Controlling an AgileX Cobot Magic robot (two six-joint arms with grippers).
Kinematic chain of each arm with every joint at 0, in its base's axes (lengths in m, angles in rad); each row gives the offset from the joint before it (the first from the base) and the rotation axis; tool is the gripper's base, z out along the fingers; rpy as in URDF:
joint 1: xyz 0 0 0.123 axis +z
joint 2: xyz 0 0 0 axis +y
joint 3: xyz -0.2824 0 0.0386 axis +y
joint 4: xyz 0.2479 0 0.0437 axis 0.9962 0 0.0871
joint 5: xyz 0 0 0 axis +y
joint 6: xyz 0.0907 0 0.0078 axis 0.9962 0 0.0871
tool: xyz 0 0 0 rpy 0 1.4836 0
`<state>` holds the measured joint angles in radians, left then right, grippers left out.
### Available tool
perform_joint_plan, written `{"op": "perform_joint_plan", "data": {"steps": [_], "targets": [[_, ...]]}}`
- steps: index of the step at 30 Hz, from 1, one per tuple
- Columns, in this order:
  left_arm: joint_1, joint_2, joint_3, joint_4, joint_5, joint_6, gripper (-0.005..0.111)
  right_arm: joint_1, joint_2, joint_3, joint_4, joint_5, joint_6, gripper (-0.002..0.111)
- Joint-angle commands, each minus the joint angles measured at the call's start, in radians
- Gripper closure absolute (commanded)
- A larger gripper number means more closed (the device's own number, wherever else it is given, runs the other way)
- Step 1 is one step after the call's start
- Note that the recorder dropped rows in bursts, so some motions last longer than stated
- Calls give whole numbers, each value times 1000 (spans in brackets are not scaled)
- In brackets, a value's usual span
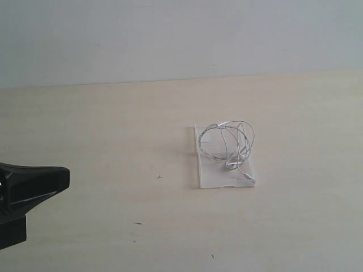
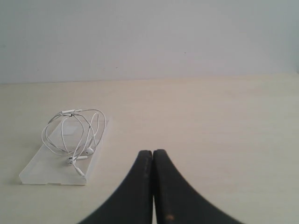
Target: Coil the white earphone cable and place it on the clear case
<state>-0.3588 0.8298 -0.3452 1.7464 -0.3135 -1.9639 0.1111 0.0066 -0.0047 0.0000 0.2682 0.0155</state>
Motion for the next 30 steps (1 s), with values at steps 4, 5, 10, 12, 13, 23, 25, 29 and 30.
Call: {"op": "perform_joint_plan", "data": {"steps": [4,5,10,12,13,23,25,29,30], "targets": [[-1,3,4,-2,2,3,107,-6,-7,5,0,-8,-9,108],[-1,3,4,-2,2,3,107,-6,-7,5,0,-8,-9,108],[20,-90,4,-2,32,128,107,-6,-7,5,0,-8,-9,108],[48,-203,4,-2,34,132,107,-6,-7,5,0,-8,-9,108],[59,-252,1,-2,62,132,107,-6,-7,5,0,-8,-9,108],[102,-670,-113,-329,266,126,107,-6,-7,5,0,-8,-9,108],[102,-725,-186,-465,288,126,107,-6,-7,5,0,-8,-7,108],[98,-735,-329,-458,414,609,107,-6,-7,5,0,-8,-7,108],[98,-735,-340,-523,433,778,107,-6,-7,5,0,-8,-7,108]]}}
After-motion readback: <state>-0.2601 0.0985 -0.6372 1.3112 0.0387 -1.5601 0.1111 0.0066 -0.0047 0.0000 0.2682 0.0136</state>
